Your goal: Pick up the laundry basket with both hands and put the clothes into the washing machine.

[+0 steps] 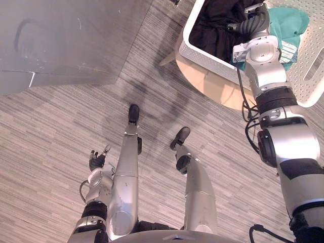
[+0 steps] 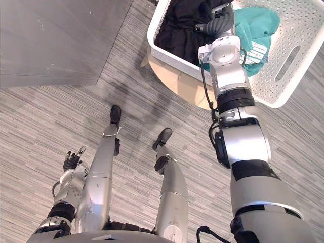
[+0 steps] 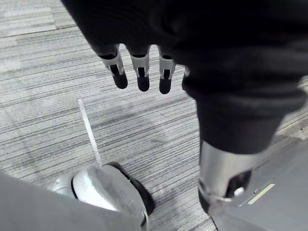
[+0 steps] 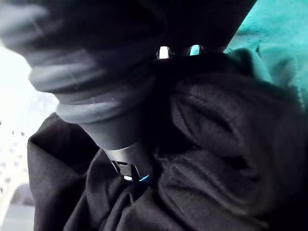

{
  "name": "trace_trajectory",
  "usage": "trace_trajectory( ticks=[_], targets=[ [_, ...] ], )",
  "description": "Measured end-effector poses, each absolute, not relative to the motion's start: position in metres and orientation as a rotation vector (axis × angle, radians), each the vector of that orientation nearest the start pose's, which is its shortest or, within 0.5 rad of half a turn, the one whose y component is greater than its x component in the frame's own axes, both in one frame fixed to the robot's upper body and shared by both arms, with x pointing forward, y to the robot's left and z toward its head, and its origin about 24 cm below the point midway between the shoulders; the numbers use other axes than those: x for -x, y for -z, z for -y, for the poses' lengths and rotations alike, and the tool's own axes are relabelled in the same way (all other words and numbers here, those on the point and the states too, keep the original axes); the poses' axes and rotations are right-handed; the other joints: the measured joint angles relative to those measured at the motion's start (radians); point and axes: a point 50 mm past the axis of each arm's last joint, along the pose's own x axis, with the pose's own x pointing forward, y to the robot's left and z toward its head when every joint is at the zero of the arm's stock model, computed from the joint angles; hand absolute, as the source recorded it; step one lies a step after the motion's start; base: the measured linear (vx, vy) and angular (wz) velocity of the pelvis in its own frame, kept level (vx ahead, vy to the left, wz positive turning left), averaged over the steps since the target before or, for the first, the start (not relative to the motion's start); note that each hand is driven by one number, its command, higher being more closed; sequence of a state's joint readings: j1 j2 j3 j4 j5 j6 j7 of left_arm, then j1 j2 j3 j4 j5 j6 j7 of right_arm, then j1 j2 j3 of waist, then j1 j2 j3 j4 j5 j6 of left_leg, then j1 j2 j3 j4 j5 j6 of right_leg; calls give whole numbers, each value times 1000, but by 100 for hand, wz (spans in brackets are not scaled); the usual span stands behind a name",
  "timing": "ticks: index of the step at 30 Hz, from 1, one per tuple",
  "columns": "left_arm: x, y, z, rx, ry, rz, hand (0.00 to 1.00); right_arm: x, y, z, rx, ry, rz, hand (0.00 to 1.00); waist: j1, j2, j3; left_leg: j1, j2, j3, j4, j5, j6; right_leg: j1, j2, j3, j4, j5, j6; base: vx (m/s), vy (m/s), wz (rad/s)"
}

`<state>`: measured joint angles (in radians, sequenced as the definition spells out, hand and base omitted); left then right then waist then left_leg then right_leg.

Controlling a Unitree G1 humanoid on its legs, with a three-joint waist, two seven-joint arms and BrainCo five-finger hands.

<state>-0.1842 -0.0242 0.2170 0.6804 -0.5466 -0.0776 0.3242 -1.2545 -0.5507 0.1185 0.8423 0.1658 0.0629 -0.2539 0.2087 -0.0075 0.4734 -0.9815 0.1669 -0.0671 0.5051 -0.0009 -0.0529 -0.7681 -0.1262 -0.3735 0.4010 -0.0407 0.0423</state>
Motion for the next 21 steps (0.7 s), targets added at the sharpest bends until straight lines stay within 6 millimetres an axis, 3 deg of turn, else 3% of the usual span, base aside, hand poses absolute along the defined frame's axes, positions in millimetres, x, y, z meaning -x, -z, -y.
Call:
trace_trajectory(
  ticks=[10,21],
  targets=[
    [-241,73,-189,559,-633,-508,0,-396,-285,244,-410,391,409,100,-26,-1,-1,87,-6,14,-20,2,-2,64,-14,4,26,-18,0,53,-14,5],
    [-230,84,-188,551,-633,-577,0,-381,-294,225,-795,300,546,100,-58,-1,-3,240,-49,21,-73,15,-12,157,-79,5,123,-92,4,43,-46,17]
  ],
)
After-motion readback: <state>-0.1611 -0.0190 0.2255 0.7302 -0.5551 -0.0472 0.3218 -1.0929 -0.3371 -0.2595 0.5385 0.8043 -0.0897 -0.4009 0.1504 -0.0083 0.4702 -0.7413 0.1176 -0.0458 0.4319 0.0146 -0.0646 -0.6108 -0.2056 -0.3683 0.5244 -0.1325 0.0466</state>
